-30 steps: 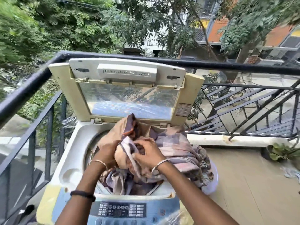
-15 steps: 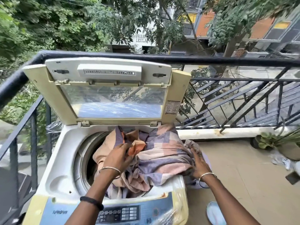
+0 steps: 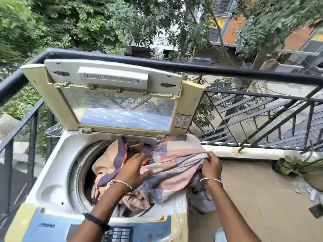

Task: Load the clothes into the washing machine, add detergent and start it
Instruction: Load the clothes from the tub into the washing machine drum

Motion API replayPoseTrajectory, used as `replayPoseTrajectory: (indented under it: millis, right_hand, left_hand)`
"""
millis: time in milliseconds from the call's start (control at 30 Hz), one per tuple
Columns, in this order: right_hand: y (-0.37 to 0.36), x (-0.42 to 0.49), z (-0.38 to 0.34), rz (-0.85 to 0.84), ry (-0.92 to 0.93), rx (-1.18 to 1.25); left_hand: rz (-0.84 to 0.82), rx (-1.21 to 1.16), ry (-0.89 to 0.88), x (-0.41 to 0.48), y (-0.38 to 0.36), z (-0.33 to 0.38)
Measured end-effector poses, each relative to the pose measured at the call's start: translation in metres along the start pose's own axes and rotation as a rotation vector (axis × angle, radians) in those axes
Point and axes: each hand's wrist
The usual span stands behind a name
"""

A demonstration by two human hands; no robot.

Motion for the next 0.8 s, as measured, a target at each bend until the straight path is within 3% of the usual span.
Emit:
replayPoseTrajectory:
  millis: [100, 233, 333, 400, 467, 567, 633, 700, 800]
  right_hand:
    - [0.007, -0.013, -0.053, 0.022, 0.234, 0.03]
    - [-0.007, -0.059, -0.127, -0.101, 0.512, 0.043]
    - [-0.017, -0.087, -0.164, -0.313, 0.632, 0.206]
    - [-0.019, -0.094, -0.176, -0.562, 0.637, 0.293]
    - [-0.015, -0.093, -0.18, -0.771, 0.663, 0.242]
    - [-0.004, -0.08, -0.162, -0.725, 0.759, -0.041]
    - [-0.002, -0.067, -0.128, -0.656, 0.647, -0.385]
    - [-0.006, -0.058, -0.083, -0.679, 0.394, -0.633]
    - [-0.017, -0.062, -0.04, -0.639, 0.269, -0.704]
  left_hand:
    - [0.053, -0.14, -0.127, 0.003, 0.003, 0.025]
    - [0.194, -0.381, -0.217, 0.003, 0.027, 0.057]
    - [0.429, -0.443, -0.173, -0.012, 0.059, 0.058]
    - [0.541, -0.472, -0.104, -0.023, 0.077, 0.048]
    - [0.632, -0.449, -0.072, -0.031, 0.091, 0.034]
    - [0.748, -0.394, -0.009, -0.042, 0.107, 0.018]
    - [0.797, -0.404, 0.012, -0.05, 0.119, 0.009]
    - [0.826, -0.433, -0.001, -0.057, 0.134, 0.002]
    - [0.818, -0.446, -0.083, -0.065, 0.156, 0.0]
Point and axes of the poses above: each hand's wrist, its own x-axis towards the middle knuckle, its own y-axis out of the back of the hand, z = x × y, and after that the axes turned 5 degrees about -z, right-handed
